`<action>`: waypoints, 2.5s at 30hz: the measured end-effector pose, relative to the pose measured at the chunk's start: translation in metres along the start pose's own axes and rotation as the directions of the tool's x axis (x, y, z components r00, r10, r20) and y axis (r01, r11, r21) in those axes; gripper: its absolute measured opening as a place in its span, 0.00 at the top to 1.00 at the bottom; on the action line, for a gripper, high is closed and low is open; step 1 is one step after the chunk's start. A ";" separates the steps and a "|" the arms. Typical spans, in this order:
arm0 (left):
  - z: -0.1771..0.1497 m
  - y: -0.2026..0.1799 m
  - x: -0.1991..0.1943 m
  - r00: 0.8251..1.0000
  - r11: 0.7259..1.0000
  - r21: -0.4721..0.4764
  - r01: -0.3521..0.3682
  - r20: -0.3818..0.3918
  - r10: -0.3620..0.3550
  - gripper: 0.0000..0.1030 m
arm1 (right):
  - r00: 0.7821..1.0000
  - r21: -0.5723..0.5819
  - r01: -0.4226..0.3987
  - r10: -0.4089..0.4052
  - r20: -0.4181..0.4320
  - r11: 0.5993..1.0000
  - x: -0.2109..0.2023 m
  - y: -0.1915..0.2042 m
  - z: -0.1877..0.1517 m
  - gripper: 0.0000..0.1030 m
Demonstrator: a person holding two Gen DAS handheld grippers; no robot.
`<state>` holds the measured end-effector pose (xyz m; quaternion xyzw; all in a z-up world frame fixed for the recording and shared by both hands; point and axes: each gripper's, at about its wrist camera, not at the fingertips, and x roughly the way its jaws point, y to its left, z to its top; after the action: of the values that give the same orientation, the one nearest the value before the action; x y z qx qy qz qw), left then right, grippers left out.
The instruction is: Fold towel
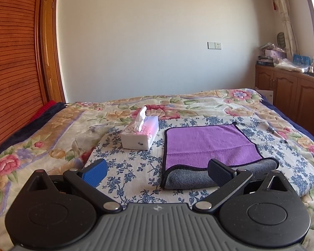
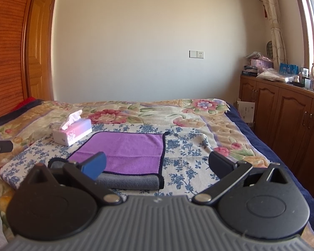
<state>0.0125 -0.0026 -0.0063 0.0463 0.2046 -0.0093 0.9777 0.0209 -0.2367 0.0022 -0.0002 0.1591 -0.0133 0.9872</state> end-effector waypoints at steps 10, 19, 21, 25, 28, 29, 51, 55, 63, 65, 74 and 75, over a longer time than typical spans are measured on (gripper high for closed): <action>0.001 -0.004 0.012 1.000 1.000 0.022 0.005 -0.027 -0.004 0.00 | 0.999 -0.030 0.021 -0.021 -0.027 0.999 0.011 0.000 -0.001 0.00; 0.000 -0.006 0.025 0.999 0.999 0.043 0.019 -0.050 -0.017 0.00 | 0.998 -0.037 0.017 -0.019 -0.061 0.999 0.025 -0.001 0.000 0.00; 0.000 -0.007 0.029 0.998 0.999 0.046 0.021 -0.058 -0.018 0.00 | 0.998 -0.039 0.014 -0.017 -0.067 0.999 0.028 -0.001 0.000 0.00; 0.002 -0.006 0.035 0.997 0.999 0.037 0.031 -0.065 -0.029 0.00 | 0.997 -0.037 0.003 -0.006 -0.073 0.999 0.035 0.000 0.001 0.00; 0.004 -0.006 0.041 0.997 0.999 0.033 0.039 -0.069 -0.037 0.00 | 0.997 -0.042 -0.008 0.005 -0.079 0.999 0.039 0.002 0.001 0.00; 0.004 -0.007 0.043 0.997 0.999 0.034 0.041 -0.070 -0.038 0.00 | 0.997 -0.042 -0.013 0.009 -0.082 0.999 0.040 0.002 0.001 0.00; 0.016 -0.001 0.079 0.989 0.996 0.006 0.086 -0.117 -0.085 0.00 | 0.987 -0.050 -0.093 0.086 -0.133 0.994 0.085 0.009 0.004 0.00; 0.016 -0.001 0.091 0.988 0.996 0.021 0.086 -0.130 -0.083 0.00 | 0.985 -0.051 -0.094 0.085 -0.148 0.994 0.094 0.009 0.003 0.00; 0.016 0.001 0.114 0.989 0.997 0.032 0.075 -0.133 -0.070 0.00 | 0.979 -0.040 -0.102 0.093 -0.183 0.994 0.111 0.007 0.000 0.00; 0.015 0.002 0.122 0.987 0.996 0.031 0.079 -0.143 -0.074 0.01 | 0.977 -0.040 -0.106 0.097 -0.189 0.994 0.114 0.007 -0.001 0.00; 0.010 0.008 0.152 0.971 0.994 0.012 0.107 -0.216 -0.102 0.05 | 0.970 -0.042 -0.106 0.094 -0.225 0.993 0.134 0.004 -0.007 0.00; 0.010 0.008 0.154 0.969 0.994 0.012 0.111 -0.223 -0.106 0.05 | 0.969 -0.040 -0.106 0.094 -0.228 0.994 0.135 0.003 -0.008 0.00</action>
<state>0.1578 0.0044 -0.0586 0.0478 0.3146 -0.0601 0.9461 0.1468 -0.2371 -0.0475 -0.0162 0.2703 0.0405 0.9618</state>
